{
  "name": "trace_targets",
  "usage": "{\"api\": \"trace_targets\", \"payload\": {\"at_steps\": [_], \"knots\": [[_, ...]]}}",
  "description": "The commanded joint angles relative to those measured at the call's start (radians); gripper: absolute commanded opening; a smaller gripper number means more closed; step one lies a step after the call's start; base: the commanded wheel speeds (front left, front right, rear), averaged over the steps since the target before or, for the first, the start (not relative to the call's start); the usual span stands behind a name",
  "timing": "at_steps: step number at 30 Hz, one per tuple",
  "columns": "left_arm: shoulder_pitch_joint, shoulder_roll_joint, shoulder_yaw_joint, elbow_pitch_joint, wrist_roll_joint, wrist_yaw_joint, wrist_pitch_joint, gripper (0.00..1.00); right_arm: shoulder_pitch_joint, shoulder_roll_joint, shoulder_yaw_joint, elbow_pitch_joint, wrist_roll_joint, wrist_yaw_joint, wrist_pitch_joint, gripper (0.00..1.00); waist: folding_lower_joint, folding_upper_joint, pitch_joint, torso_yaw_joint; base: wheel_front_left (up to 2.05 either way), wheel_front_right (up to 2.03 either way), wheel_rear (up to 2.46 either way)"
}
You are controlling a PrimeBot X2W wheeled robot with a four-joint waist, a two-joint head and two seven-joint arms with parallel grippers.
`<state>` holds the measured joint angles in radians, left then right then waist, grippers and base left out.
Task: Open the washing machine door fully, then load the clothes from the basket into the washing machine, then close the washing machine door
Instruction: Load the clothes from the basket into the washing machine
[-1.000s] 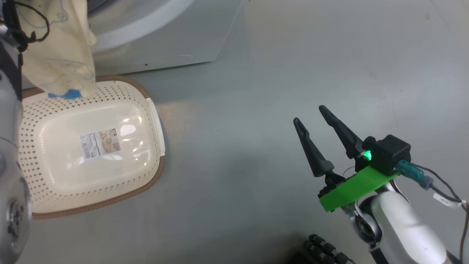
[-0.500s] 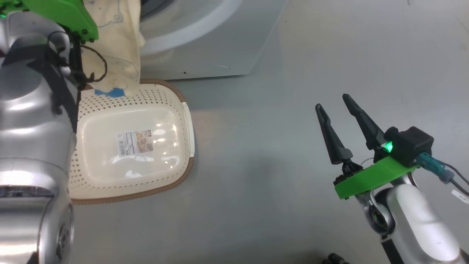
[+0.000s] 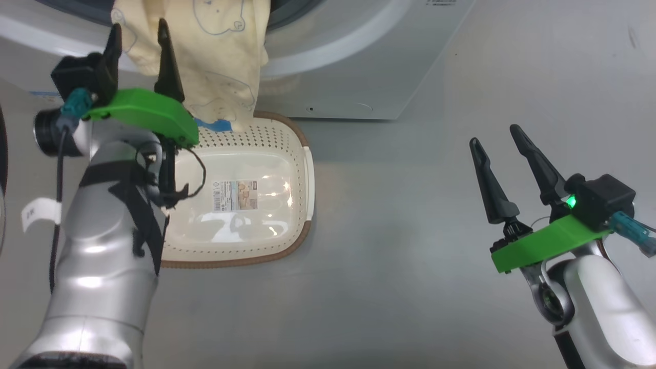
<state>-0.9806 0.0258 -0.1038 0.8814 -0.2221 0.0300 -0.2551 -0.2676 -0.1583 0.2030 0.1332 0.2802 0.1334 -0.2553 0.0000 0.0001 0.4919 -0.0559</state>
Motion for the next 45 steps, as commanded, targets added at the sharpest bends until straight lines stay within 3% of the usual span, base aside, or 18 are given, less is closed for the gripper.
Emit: {"api": "trace_targets", "payload": {"at_steps": [1, 7, 13, 23, 31, 45], "knots": [[0.052, 0.026, 0.006, -0.082, -0.008, 0.004, -0.007, 1.0, 0.028, -0.02, 0.01, -0.033, -0.007, -0.003, -0.006, 1.0, 0.0, -0.0001, -0.013, 0.017, 0.0, 0.0, 0.0], [0.195, 0.025, -0.033, -0.201, -0.033, 0.02, -0.007, 1.0, 0.044, -0.029, 0.005, -0.031, -0.01, -0.003, -0.006, 1.0, 0.0, -0.0001, -0.038, 0.037, 0.0, 0.0, 0.0], [0.375, 0.025, -0.08, -0.336, -0.055, 0.063, -0.007, 1.0, 0.061, -0.038, 0.001, -0.032, -0.012, -0.003, -0.006, 1.0, 0.0, -0.0001, -0.067, 0.053, 0.0, 0.0, 0.0], [0.633, 0.025, -0.035, -0.471, -0.053, 0.089, -0.007, 1.0, 0.082, -0.043, -0.014, -0.043, -0.017, -0.003, -0.006, 1.0, 0.0, -0.0001, -0.08, 0.055, 0.0, 0.0, 0.0], [0.772, 0.025, 0.001, -0.558, -0.032, 0.08, -0.007, 1.0, 0.107, -0.035, -0.016, -0.044, -0.018, -0.003, -0.006, 1.0, 0.0, -0.0001, -0.106, 0.046, 0.0, 0.0, 0.0], [0.88, 0.024, 0.069, -0.641, -0.024, 0.048, -0.007, 1.0, 0.149, -0.016, -0.035, -0.062, -0.018, -0.003, -0.006, 1.0, 0.0, -0.0001, -0.124, 0.014, 0.0, 0.0, 0.0]]}}
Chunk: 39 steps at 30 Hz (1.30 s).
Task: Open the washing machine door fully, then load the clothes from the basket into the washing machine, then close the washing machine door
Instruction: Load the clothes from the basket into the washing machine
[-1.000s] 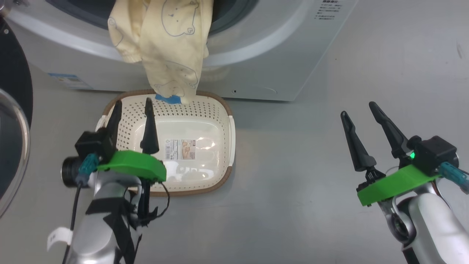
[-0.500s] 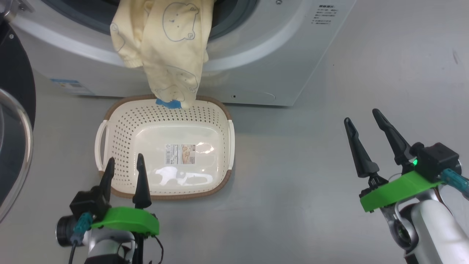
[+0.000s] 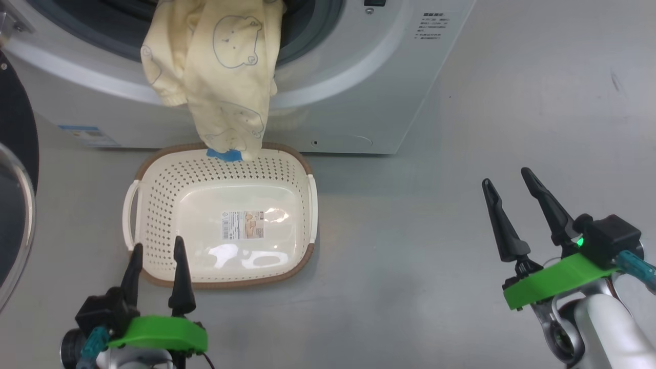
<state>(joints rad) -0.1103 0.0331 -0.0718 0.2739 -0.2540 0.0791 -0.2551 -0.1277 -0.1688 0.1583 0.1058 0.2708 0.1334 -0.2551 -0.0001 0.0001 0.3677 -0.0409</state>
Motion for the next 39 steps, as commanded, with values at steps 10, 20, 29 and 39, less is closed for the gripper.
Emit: {"api": "trace_targets", "payload": {"at_steps": [10, 20, 29, 39], "knots": [[0.012, 0.017, 0.053, -0.036, 0.01, -0.005, -0.007, 1.0, 0.012, 0.002, 0.008, -0.037, -0.008, -0.003, -0.007, 1.0, 0.0001, -0.0001, 0.008, -0.016, 0.0, 0.0, 0.0], [-0.092, 0.017, 0.032, 0.038, -0.013, -0.032, -0.007, 1.0, -0.019, 0.01, 0.025, -0.039, -0.006, -0.003, -0.007, 1.0, 0.0001, -0.0001, 0.054, -0.044, 0.0, 0.0, 0.0], [-0.28, 0.018, 0.052, 0.152, -0.023, -0.05, -0.007, 1.0, -0.046, 0.014, 0.034, -0.039, -0.003, -0.003, -0.007, 1.0, 0.0001, -0.0001, 0.11, -0.073, 0.0, 0.0, 0.0], [-0.5, 0.05, 0.064, 0.336, 0.005, -0.074, -0.007, 1.0, -0.087, 0.008, 0.047, -0.045, 0.0, -0.003, -0.007, 1.0, 0.0001, -0.0001, 0.194, -0.107, 0.0, 0.0, 0.0]]}}
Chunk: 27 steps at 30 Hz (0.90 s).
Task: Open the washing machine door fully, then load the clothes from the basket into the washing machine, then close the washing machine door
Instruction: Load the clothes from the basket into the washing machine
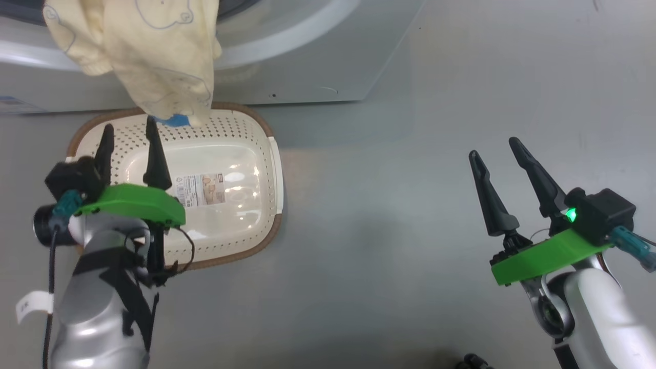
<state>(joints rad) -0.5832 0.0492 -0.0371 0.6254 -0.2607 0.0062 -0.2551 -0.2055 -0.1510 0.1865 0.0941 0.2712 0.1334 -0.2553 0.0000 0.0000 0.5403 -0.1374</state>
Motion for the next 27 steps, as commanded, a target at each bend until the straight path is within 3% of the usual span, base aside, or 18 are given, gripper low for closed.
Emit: {"api": "trace_targets", "payload": {"at_steps": [1, 8, 27], "knots": [[-0.05, 0.037, 0.03, -0.001, 0.015, -0.002, -0.007, 1.0, -0.014, -0.011, 0.019, -0.034, -0.001, -0.003, -0.006, 1.0, 0.0, 0.0, 0.03, -0.013, 0.0, 0.0, 0.0], [-0.188, 0.068, 0.036, 0.078, 0.044, -0.003, -0.007, 1.0, -0.038, -0.013, 0.025, -0.038, 0.0, -0.003, -0.006, 1.0, 0.0, 0.0, 0.092, -0.037, 0.0, 0.0, 0.0], [-0.37, 0.103, 0.068, 0.134, 0.083, -0.011, -0.007, 1.0, -0.059, -0.023, 0.044, -0.043, 0.0, -0.003, -0.006, 1.0, 0.0, 0.0, 0.184, -0.065, 0.0, 0.0, 0.0]]}}
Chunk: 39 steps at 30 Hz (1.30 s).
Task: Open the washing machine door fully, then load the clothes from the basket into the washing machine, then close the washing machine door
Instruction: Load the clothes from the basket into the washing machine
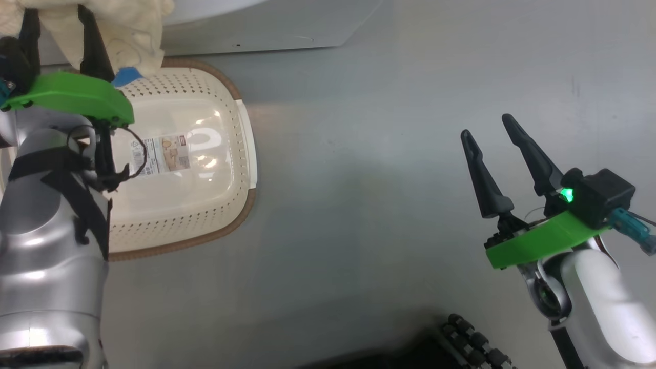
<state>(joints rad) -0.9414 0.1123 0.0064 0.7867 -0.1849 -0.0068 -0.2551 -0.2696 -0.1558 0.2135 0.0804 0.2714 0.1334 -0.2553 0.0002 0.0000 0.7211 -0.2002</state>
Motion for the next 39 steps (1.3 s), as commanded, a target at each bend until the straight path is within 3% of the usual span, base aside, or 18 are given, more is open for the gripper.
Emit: {"api": "trace_targets", "payload": {"at_steps": [1, 10, 12, 13, 15, 16, 18, 19, 26, 34, 39], "knots": [[-0.021, 0.04, 0.029, -0.027, 0.007, 0.004, -0.007, 1.0, 0.004, -0.019, 0.019, -0.031, 0.0, -0.003, -0.006, 1.0, -0.0002, 0.0, 0.008, -0.005, 0.0, 0.0, 0.0], [-0.095, 0.042, 0.069, -0.053, 0.021, 0.029, -0.007, 1.0, 0.002, -0.031, 0.011, -0.041, 0.002, -0.003, -0.006, 1.0, -0.0002, 0.0, 0.049, -0.017, 0.0, 0.0, 0.0], [-0.101, 0.032, 0.073, -0.07, 0.026, 0.031, -0.007, 0.7, 0.003, -0.03, 0.008, -0.041, 0.002, -0.003, -0.006, 1.0, -0.0002, 0.0, 0.052, -0.015, 0.0, 0.0, 0.0], [-0.1, 0.028, 0.072, -0.078, 0.031, 0.032, -0.007, 0.44, 0.003, -0.029, 0.006, -0.04, 0.002, -0.003, -0.006, 1.0, -0.0002, 0.0, 0.052, -0.013, 0.0, 0.0, 0.0], [-0.095, 0.018, 0.071, -0.094, 0.036, 0.029, -0.007, 0.35, 0.004, -0.026, 0.004, -0.038, 0.002, -0.003, -0.006, 1.0, -0.0002, 0.0, 0.049, -0.007, 0.0, 0.0, 0.0], [-0.09, 0.014, 0.07, -0.101, 0.039, 0.027, -0.007, 0.22, 0.003, -0.024, 0.004, -0.037, 0.003, -0.003, -0.006, 1.0, -0.0002, 0.0, 0.047, -0.004, 0.0, 0.0, 0.0], [-0.081, 0.008, 0.069, -0.117, 0.044, 0.024, -0.007, 0.04, 0.003, -0.023, 0.003, -0.036, 0.004, -0.003, -0.006, 1.0, -0.0002, 0.0, 0.043, 0.002, 0.0, 0.0, 0.0], [-0.077, 0.006, 0.07, -0.125, 0.047, 0.022, -0.007, 0.0, 0.003, -0.023, 0.003, -0.036, 0.004, -0.003, -0.006, 1.0, -0.0002, 0.0, 0.041, 0.006, 0.0, 0.0, 0.0], [-0.06, -0.006, 0.069, -0.163, 0.057, 0.015, -0.007, 0.0, 0.001, -0.026, 0.001, -0.034, 0.006, -0.003, -0.006, 1.0, -0.0002, 0.0, 0.03, 0.022, 0.0, 0.0, 0.0], [-0.008, -0.041, 0.032, -0.188, 0.018, -0.044, -0.007, 0.0, 0.01, -0.022, -0.008, -0.032, 0.006, -0.003, -0.006, 1.0, -0.0002, 0.0, 0.013, 0.041, 0.0, 0.0, 0.0], [-0.003, -0.05, -0.01, -0.227, 0.007, -0.056, 0.007, 0.0, 0.014, -0.019, -0.009, -0.028, 0.007, -0.003, -0.006, 1.0, -0.0002, 0.0, 0.002, 0.047, 0.0, 0.0, 0.0]]}}
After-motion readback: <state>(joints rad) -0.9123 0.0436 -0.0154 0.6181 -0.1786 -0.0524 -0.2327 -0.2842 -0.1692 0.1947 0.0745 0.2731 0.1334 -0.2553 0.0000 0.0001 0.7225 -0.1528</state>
